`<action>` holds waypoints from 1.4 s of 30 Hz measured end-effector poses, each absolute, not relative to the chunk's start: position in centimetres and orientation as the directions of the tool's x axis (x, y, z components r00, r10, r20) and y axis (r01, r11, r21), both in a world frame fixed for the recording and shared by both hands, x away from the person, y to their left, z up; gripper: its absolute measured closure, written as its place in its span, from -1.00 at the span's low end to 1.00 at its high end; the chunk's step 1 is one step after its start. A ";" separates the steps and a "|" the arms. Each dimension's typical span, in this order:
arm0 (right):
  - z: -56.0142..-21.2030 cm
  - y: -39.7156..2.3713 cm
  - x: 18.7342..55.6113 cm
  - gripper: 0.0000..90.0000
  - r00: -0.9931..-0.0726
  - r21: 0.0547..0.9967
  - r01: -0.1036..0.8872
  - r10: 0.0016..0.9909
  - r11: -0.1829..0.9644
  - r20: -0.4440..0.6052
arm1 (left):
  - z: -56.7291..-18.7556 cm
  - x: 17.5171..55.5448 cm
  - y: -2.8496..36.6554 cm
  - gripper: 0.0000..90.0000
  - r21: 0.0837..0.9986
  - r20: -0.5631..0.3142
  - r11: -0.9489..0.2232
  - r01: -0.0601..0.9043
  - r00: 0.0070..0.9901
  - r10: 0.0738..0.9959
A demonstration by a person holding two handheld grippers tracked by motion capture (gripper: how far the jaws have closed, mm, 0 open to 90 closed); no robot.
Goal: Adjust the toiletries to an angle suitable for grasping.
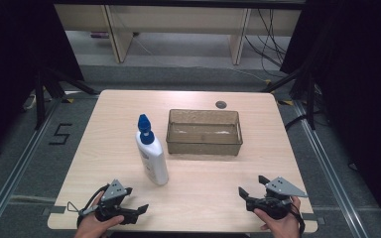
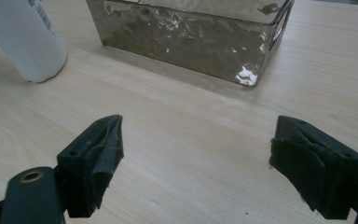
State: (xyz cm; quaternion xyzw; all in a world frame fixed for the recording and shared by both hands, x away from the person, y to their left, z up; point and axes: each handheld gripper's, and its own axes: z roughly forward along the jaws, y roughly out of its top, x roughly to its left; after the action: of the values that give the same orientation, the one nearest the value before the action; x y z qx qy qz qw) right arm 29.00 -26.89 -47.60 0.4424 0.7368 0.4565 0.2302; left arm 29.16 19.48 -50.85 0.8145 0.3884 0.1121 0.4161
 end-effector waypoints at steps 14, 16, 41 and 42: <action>-46.9 -25.4 29.3 -0.66 -0.558 0.900 0.411 0.820 0.143 0.124 | -50.9 29.2 19.4 -0.67 0.762 -0.140 -0.356 0.540 0.675 0.724; -46.6 -25.0 29.7 -0.66 -0.578 0.912 0.379 0.810 0.158 0.100 | -50.9 29.1 19.4 -0.67 0.769 -0.143 -0.350 0.535 0.677 0.722; -43.2 -22.0 31.0 -0.59 -0.626 0.942 0.296 0.777 0.157 0.068 | -51.0 29.1 19.2 -0.67 0.769 -0.163 -0.337 0.544 0.676 0.719; -43.0 -21.7 31.2 -0.59 -0.640 0.943 0.294 0.764 0.154 0.075 | -50.9 29.1 19.4 -0.67 0.763 -0.149 -0.357 0.539 0.684 0.714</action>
State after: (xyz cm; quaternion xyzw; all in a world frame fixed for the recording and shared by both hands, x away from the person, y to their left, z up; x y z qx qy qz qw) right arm 31.15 -21.70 -42.98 0.3637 0.7277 0.5391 0.2180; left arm 29.14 19.38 -50.91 0.8171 0.3835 0.1050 0.4174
